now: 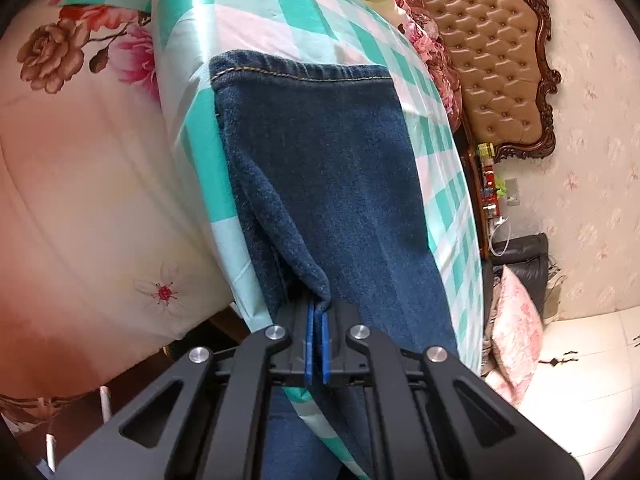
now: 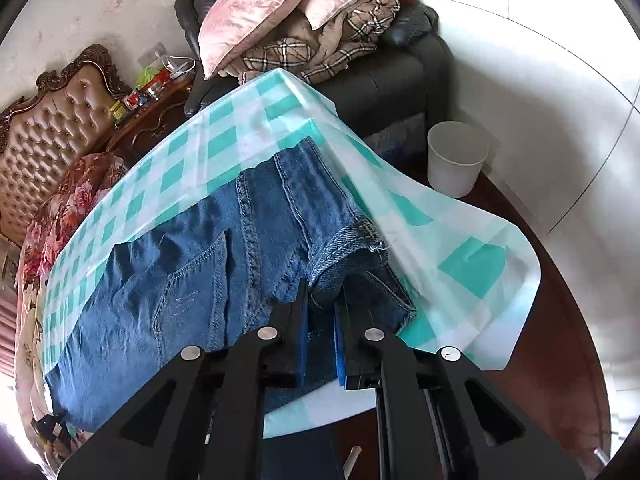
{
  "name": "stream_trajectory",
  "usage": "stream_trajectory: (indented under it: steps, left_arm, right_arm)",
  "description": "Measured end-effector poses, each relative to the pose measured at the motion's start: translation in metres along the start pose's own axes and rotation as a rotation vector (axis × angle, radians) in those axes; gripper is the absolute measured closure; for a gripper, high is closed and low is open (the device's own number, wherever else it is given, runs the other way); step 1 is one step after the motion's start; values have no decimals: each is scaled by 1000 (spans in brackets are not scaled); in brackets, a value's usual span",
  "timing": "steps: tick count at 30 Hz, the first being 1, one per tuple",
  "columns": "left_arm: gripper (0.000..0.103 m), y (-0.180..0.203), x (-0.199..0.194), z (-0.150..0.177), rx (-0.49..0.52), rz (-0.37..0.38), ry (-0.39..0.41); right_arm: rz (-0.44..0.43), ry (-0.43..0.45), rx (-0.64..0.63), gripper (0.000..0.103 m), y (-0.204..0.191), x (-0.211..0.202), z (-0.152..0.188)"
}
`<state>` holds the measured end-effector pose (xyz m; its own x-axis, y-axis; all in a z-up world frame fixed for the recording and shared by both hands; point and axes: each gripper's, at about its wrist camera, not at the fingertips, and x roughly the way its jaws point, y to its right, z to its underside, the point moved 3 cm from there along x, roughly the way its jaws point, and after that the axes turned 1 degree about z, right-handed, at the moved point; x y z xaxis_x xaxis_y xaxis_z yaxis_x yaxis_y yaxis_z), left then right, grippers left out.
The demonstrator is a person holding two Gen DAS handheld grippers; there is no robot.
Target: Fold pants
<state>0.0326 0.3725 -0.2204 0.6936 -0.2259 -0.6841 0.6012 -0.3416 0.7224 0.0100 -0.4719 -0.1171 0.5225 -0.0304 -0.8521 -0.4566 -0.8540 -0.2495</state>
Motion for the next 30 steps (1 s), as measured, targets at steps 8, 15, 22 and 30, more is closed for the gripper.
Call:
stream_trajectory:
  steps: [8, 15, 22, 30]
  left_arm:
    - [100, -2, 0, 1, -20, 11, -4]
    - [100, -4, -1, 1, -22, 18, 0]
    - [100, -3, -1, 0, -33, 17, -2]
    - [59, 36, -50, 51, 115, 43, -31]
  right_arm:
    - [3, -48, 26, 93, 14, 15, 18]
    - [12, -66, 16, 93, 11, 12, 21]
    - [-22, -19, -21, 93, 3, -15, 17]
    - [118, -72, -112, 93, 2, 29, 40]
